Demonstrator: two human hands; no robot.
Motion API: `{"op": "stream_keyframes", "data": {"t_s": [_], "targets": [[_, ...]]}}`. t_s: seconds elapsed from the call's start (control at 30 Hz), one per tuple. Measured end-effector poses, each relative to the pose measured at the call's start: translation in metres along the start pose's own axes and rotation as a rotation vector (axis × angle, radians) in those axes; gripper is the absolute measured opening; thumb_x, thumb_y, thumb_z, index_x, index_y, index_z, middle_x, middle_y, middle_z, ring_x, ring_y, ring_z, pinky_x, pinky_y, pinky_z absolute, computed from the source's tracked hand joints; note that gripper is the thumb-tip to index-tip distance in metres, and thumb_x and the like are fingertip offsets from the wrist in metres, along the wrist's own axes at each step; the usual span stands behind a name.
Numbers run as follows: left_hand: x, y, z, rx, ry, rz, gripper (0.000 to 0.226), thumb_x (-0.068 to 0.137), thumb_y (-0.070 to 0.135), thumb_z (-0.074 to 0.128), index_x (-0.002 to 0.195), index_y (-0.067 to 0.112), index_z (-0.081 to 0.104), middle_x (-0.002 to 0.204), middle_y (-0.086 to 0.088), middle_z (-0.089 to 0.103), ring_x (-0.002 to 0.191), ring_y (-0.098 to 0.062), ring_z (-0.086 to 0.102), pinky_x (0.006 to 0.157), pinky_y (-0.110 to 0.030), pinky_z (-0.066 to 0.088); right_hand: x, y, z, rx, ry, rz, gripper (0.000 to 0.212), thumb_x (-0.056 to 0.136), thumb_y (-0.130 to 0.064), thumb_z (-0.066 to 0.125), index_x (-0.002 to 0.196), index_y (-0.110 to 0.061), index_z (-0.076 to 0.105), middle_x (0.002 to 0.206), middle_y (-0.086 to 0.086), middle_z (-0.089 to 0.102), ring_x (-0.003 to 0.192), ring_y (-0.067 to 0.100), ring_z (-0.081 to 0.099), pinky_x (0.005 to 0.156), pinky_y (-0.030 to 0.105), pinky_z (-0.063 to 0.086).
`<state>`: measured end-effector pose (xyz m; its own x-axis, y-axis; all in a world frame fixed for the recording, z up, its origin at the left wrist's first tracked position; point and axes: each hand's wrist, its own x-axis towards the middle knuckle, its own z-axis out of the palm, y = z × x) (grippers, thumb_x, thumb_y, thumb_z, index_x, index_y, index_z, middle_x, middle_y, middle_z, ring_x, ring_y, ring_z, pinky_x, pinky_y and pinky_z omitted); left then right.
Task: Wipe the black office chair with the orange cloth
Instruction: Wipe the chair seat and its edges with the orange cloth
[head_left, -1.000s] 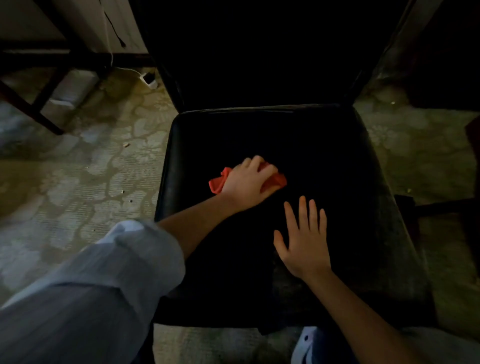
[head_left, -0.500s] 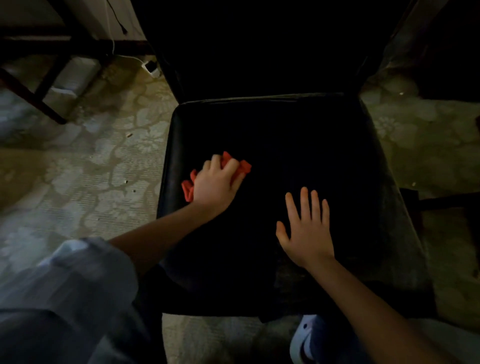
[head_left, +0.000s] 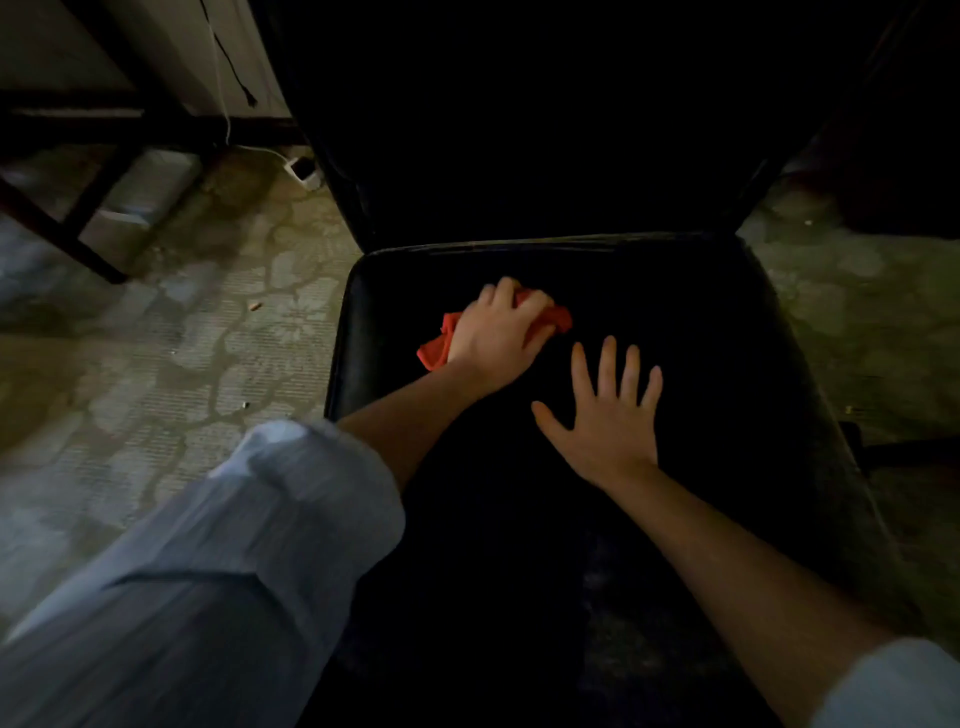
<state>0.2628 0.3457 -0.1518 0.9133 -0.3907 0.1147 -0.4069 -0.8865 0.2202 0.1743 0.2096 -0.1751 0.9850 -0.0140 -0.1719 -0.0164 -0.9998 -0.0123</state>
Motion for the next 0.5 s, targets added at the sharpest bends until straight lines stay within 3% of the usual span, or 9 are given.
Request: {"op": "stream_keyframes", "data": {"t_s": [0.23, 0.4, 0.5], "targets": [[0.035, -0.081, -0.004, -0.089, 0.125, -0.193, 0.041, 0.096, 0.04, 0.043, 0.128, 0.016, 0.047, 0.126, -0.02, 0.043, 0.111, -0.038, 0.044, 0.085, -0.04, 0.04, 0.0, 0.0, 0.006, 0.006, 0.053, -0.009, 0.092, 0.071, -0.071, -0.012, 0.15, -0.024, -0.009, 0.158, 0.014, -0.009, 0.143, 0.036, -0.01, 0.108, 0.052, -0.015], [0.005, -0.086, -0.011, -0.069, 0.155, -0.316, 0.04, 0.097, 0.038, 0.044, 0.129, 0.015, 0.045, 0.129, -0.021, 0.041, 0.115, -0.04, 0.042, 0.085, -0.046, 0.045, -0.001, 0.0, 0.003, 0.025, 0.057, -0.01, 0.091, 0.074, -0.07, -0.006, 0.152, -0.022, 0.0, 0.158, 0.016, -0.001, 0.144, 0.037, -0.004, 0.109, 0.053, -0.011], [-0.036, -0.077, -0.014, -0.083, 0.122, -0.275, 0.04, 0.097, 0.036, 0.045, 0.13, 0.014, 0.046, 0.127, -0.02, 0.042, 0.113, -0.039, 0.043, 0.082, -0.046, 0.048, -0.001, -0.001, 0.005, 0.021, 0.065, -0.01, 0.09, 0.077, -0.069, -0.001, 0.152, -0.02, 0.007, 0.158, 0.018, 0.005, 0.143, 0.04, 0.001, 0.109, 0.054, -0.009]]}}
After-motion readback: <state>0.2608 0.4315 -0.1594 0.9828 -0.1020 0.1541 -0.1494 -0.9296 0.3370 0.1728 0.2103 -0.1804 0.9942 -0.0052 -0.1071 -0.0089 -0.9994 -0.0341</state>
